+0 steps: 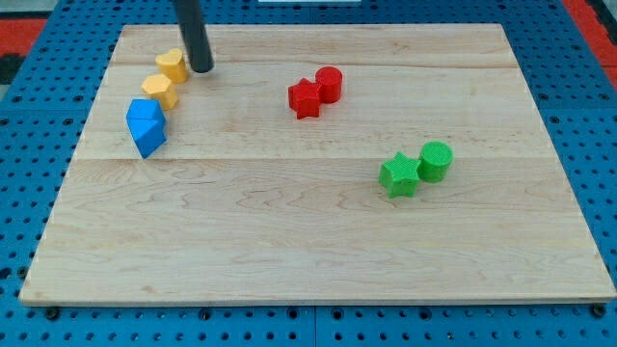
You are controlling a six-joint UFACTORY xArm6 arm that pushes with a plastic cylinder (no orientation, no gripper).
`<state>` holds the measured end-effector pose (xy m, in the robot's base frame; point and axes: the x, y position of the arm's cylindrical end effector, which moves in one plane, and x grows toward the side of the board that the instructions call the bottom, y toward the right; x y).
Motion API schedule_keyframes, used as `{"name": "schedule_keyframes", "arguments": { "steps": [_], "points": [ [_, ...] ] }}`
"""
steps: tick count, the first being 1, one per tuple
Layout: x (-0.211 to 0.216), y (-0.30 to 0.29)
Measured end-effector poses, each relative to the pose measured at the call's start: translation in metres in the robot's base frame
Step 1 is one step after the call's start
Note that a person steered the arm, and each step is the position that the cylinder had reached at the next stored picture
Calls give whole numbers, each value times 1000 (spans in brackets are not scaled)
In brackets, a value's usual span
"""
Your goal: Place the red circle over the heart
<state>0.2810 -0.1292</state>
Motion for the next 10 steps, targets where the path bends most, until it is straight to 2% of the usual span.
{"name": "schedule_keyframes", "arguments": {
  "steps": [1,2,3,4,5,10],
  "points": [
    [-6,98],
    [-16,222],
    [13,268],
    [47,266],
    [58,266],
    [57,203]
  ]
}}
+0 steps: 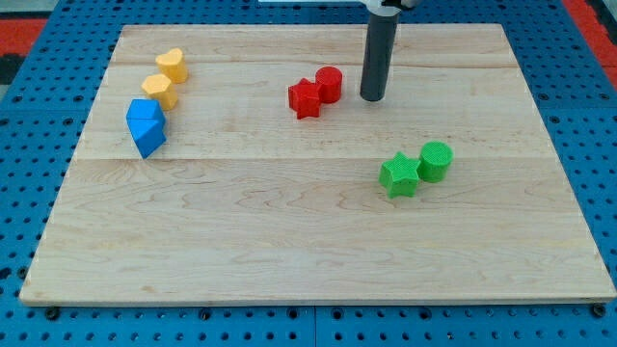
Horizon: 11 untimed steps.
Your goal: Place the red circle over the heart
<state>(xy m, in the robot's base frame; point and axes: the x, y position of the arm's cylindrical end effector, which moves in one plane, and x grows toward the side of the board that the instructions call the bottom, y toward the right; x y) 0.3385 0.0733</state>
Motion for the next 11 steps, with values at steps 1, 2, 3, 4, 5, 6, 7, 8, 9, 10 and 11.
{"name": "schedule_keyframes", "arguments": {
  "steps": [1,2,3,4,5,6,7,8,9,10,11],
  "points": [
    [-8,-29],
    [-36,-39],
    [-36,-48],
    [-34,-57],
    [-34,-83],
    [-34,-109],
    [-34,-122],
    [-34,-132],
    [-34,-136],
    [-28,-136],
    [-19,-134]
  ]
}}
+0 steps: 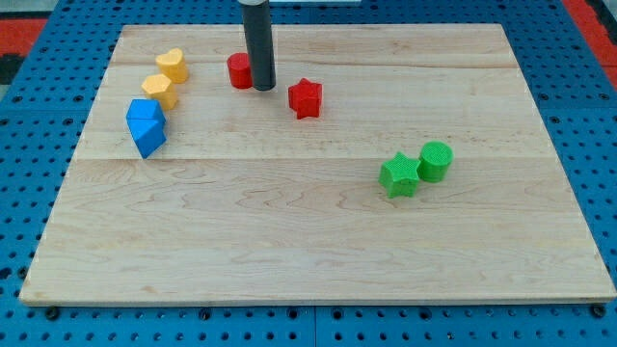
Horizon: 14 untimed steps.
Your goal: Place the red circle over the heart
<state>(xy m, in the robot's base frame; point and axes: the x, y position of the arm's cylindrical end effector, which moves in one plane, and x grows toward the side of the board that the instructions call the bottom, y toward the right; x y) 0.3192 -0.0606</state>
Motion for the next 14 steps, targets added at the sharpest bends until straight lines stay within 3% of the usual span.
{"name": "schedule_keyframes", "arguments": {
  "steps": [1,3,5,9,12,13,14],
  "points": [
    [3,5],
    [-26,-57],
    [-54,-69],
    [-68,-35],
    [-104,-107],
    [-116,-107],
    [-107,-65]
  ]
}}
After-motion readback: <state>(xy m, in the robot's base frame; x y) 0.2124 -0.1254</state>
